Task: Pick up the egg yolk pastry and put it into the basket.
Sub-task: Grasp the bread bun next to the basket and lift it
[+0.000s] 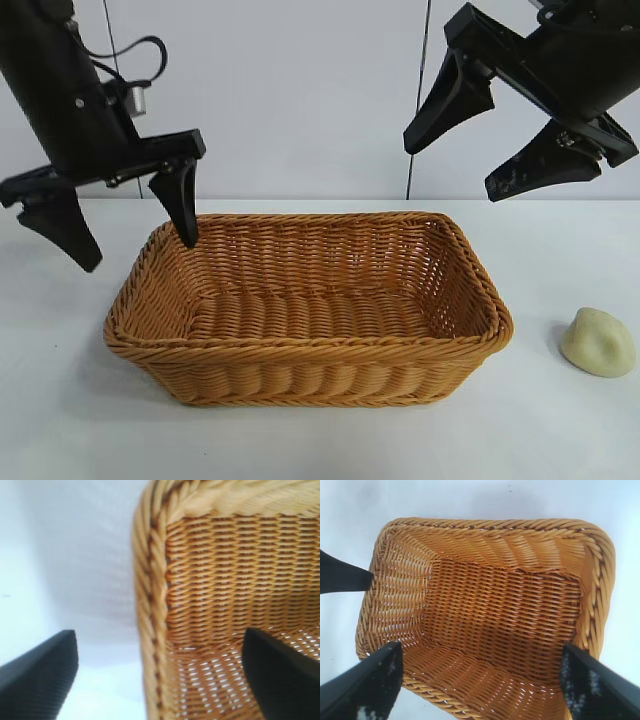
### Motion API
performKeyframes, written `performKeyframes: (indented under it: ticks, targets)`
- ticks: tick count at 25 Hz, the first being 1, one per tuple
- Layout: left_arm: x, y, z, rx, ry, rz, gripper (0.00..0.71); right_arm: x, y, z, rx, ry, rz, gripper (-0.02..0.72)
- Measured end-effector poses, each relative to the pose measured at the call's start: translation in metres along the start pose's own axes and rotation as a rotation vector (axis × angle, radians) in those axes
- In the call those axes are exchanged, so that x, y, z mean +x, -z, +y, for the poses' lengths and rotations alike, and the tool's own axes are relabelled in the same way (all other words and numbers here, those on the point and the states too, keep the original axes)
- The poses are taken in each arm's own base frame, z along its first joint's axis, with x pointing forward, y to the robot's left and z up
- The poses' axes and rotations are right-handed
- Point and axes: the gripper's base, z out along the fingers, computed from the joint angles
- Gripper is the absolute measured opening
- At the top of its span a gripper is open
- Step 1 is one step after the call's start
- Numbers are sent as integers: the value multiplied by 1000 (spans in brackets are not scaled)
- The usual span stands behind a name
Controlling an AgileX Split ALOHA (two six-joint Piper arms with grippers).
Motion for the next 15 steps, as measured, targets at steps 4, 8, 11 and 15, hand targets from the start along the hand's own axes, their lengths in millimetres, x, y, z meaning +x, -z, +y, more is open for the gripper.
performKeyframes:
  ticks: [4, 8, 11, 15]
  targets:
    - [-2, 5, 0, -8, -4, -4, 643, 0, 0, 0, 0, 0, 0, 613]
    - [-7, 10, 7, -9, 11, -18, 643, 0, 0, 0, 0, 0, 0, 613]
    - [-11, 10, 31, -25, 57, -13, 643, 0, 0, 0, 0, 0, 0, 613]
    - [-12, 12, 64, -52, 119, 12, 643, 0, 0, 0, 0, 0, 0, 613]
